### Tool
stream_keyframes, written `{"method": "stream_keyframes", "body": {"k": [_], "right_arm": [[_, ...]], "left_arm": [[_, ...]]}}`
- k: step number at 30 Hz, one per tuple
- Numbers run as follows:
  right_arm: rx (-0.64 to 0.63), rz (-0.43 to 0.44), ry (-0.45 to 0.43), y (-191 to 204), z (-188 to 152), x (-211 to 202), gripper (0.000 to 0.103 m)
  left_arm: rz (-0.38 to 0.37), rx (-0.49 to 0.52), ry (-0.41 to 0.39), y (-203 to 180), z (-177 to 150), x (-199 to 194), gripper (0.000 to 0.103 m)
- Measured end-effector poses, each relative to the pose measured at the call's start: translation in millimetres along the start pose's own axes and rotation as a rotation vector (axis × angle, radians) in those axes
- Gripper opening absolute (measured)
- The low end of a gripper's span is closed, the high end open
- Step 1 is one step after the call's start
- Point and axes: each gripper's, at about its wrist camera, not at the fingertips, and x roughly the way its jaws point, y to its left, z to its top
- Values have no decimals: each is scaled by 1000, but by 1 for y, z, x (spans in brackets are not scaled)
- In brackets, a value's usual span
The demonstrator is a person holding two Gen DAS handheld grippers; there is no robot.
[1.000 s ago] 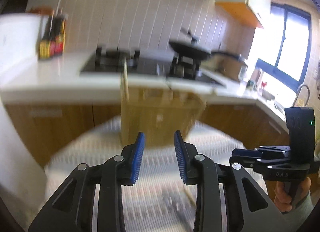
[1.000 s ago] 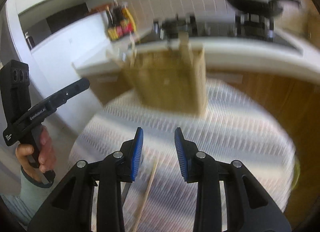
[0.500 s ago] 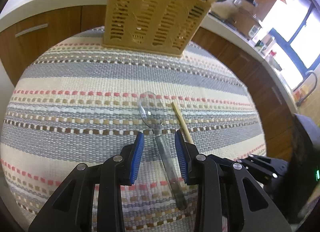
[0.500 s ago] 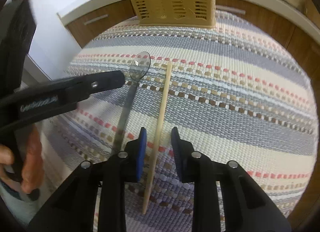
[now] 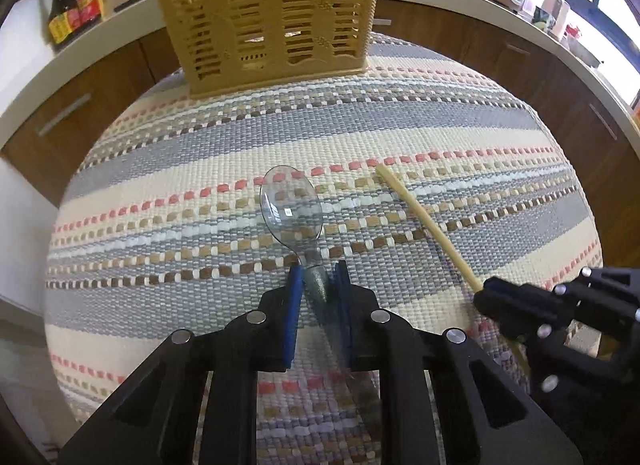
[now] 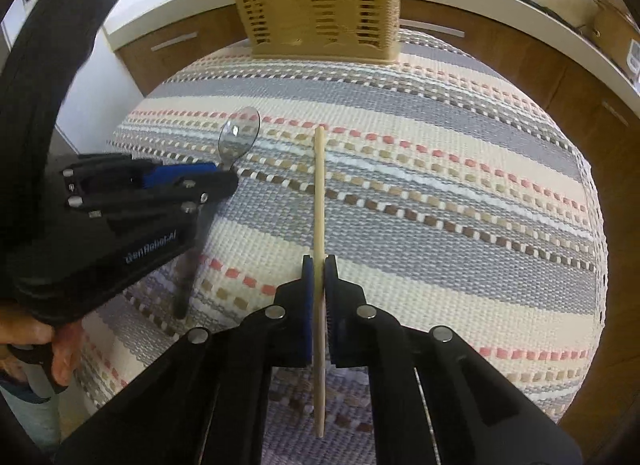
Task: Organize utensils
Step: 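Grasp a clear spoon with the left tool while the right tool grasps a chopstick, then lift the clear spoon and chopstick and carry them over the yellow basket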
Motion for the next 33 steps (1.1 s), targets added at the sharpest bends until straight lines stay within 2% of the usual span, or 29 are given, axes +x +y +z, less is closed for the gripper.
{"method": "stream_keyframes", "body": {"k": [3, 11, 19, 24, 30, 32, 33], "right_arm": [[9, -8, 7, -6, 2, 1, 4], [22, 8, 34, -10, 7, 3, 5], [32, 54, 129, -18, 32, 19, 9], [-21, 59, 181, -11, 48, 26, 19], [-2, 45, 262, -9, 62, 37, 19], [-50, -3, 298, -1, 65, 39, 18], [-63, -23, 305, 3, 67, 41, 15]], "left_arm": [[-11, -1, 6, 3, -2, -2, 10], [-7, -47, -8, 29, -9, -17, 10], [-18, -79, 22, 54, -11, -19, 11], [-89, -67, 69, 57, -12, -15, 14], [-134, -26, 126, 55, -8, -10, 20], [-122, -8, 132, 53, -7, -9, 17], [-103, -9, 128, 52, -6, -8, 10]]}}
